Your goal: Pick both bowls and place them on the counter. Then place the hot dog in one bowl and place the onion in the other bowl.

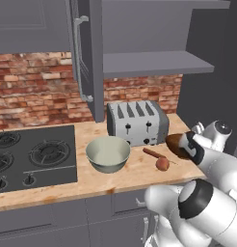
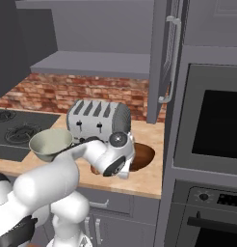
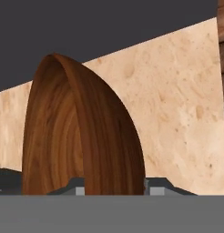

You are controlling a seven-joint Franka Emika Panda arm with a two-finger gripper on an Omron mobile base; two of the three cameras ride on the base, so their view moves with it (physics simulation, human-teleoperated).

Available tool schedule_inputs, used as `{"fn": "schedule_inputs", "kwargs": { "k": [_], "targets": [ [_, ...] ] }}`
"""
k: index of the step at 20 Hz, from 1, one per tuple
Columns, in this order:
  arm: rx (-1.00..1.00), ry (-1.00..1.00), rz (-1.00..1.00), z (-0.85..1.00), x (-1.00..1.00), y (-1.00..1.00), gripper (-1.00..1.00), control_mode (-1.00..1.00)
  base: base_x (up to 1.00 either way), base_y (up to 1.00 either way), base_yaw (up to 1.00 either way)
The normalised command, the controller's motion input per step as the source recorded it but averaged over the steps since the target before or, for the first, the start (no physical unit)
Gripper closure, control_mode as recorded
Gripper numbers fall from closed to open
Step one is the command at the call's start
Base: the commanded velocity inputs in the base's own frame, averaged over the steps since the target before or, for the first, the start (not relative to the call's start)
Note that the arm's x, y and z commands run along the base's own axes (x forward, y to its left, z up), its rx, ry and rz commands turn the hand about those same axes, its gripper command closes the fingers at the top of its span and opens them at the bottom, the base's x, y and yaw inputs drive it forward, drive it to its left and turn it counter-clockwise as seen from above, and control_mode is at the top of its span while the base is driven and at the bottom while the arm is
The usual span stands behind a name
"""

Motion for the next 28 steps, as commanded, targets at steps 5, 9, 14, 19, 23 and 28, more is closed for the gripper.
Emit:
{"fn": "schedule_inputs", "kwargs": {
  "k": [5,9,14,19,23,28],
  "targets": [
    [-0.02,-0.09,0.00,-0.28,-0.04,0.02,1.00,-1.00,0.00,0.00,0.00],
    [-0.05,-0.06,-0.01,-0.30,-0.03,0.03,1.00,-1.00,0.00,0.00,0.00],
    [-0.04,0.00,0.00,-0.25,-0.13,-0.01,1.00,-1.00,0.00,0.00,0.00],
    [-0.01,0.00,0.00,-0.21,-0.14,-0.05,1.00,-1.00,0.00,0.00,0.00],
    [0.00,0.00,0.00,-0.18,-0.16,-0.07,1.00,-1.00,0.00,0.00,0.00],
    [0.00,0.00,0.00,-0.09,-0.08,-0.01,-1.00,-1.00,0.00,0.00,0.00]
  ]
}}
